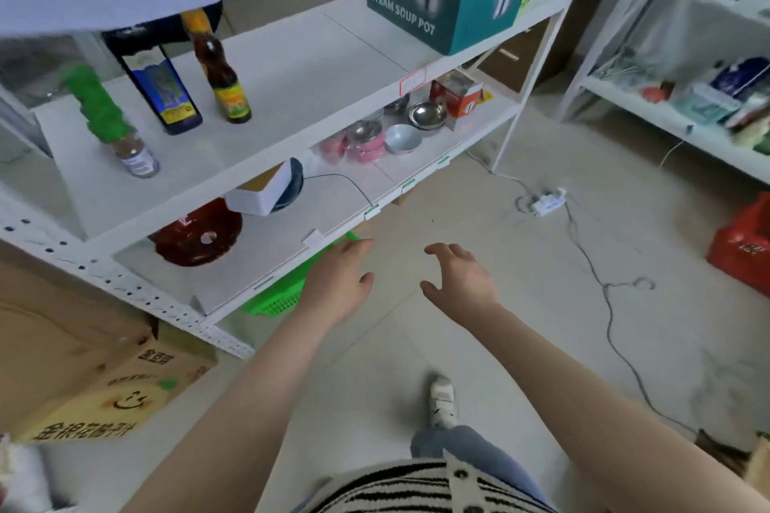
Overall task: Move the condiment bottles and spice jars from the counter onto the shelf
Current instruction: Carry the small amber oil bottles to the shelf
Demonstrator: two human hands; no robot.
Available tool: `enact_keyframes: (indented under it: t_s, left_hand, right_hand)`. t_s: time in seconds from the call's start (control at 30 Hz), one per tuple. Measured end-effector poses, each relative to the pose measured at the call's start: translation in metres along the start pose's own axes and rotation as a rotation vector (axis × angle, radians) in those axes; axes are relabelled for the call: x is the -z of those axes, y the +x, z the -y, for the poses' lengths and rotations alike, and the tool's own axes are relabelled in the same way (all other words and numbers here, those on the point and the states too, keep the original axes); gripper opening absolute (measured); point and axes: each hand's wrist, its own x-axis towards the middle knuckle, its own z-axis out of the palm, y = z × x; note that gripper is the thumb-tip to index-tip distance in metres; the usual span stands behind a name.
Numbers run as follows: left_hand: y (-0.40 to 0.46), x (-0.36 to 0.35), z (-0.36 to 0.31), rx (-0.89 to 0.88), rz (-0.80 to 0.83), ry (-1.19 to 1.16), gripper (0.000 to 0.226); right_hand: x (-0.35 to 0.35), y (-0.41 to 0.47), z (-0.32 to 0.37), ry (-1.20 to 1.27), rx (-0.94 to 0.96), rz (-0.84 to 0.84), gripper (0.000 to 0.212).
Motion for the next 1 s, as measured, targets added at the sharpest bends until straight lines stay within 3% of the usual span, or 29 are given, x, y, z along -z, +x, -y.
enact_keyframes:
  t_s: [0.27,0.5,0.77,1.0]
  left_hand:
    - [0.098,0.003,-0.044,0.157,-0.084,-0.054,0.05]
    - [0.148,0.026,-0.024,0.3,-0.202,-0.122,0.05]
    - [0.215,0.084,0.047,0.497,-0.662,-0.241,0.043]
    - [0.247,0.113,0.108,0.804,-0.848,-0.485,0.061]
  right_hand:
    - [0.057,0.122,-0.043,-0.063,0.137,0.048,0.053]
    - [0.074,0.206,-0.024,-0.002,0.283,0.087,0.052]
    - [0.08,0.318,0.042,0.107,0.47,0.099,0.053]
    - [0.073,0.378,0.096,0.146,0.607,0.148,0.052]
